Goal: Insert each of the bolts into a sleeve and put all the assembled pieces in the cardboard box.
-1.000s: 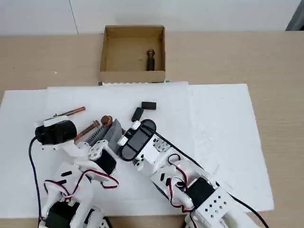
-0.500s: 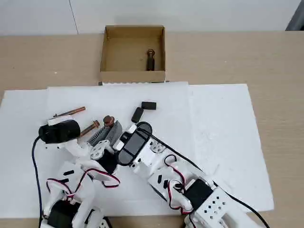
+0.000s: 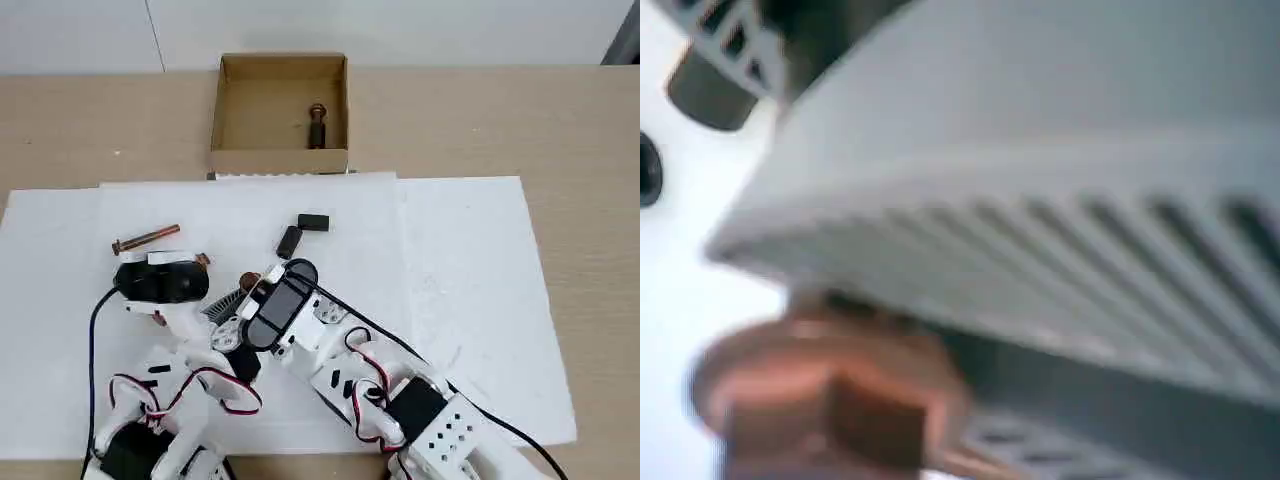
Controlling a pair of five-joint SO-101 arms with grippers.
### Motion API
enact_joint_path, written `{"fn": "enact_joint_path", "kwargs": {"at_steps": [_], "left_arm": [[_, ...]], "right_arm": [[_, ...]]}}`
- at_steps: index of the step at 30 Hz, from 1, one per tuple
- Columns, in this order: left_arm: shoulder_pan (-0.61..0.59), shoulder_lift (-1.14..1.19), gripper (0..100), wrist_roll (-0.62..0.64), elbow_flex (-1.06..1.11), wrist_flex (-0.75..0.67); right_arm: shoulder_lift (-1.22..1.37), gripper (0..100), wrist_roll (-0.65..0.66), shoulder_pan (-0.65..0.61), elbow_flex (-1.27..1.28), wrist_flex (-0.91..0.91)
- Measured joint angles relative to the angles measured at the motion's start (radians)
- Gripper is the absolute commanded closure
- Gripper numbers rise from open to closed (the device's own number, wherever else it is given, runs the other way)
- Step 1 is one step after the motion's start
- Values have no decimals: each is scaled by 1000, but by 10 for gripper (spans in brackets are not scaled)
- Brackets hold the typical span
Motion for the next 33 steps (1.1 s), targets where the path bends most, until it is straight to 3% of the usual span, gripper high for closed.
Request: {"fn": "enact_joint_path", "kwargs": {"at_steps": [2,8,33], "left_arm": [[0,0,968,-15,0,0],[0,0,756,-86,0,0],[-75,2,754,-210,3,2]], "right_arm": [[0,995,0,0,0,0],[0,995,0,0,0,0],[0,995,0,5,-2,-2]]}}
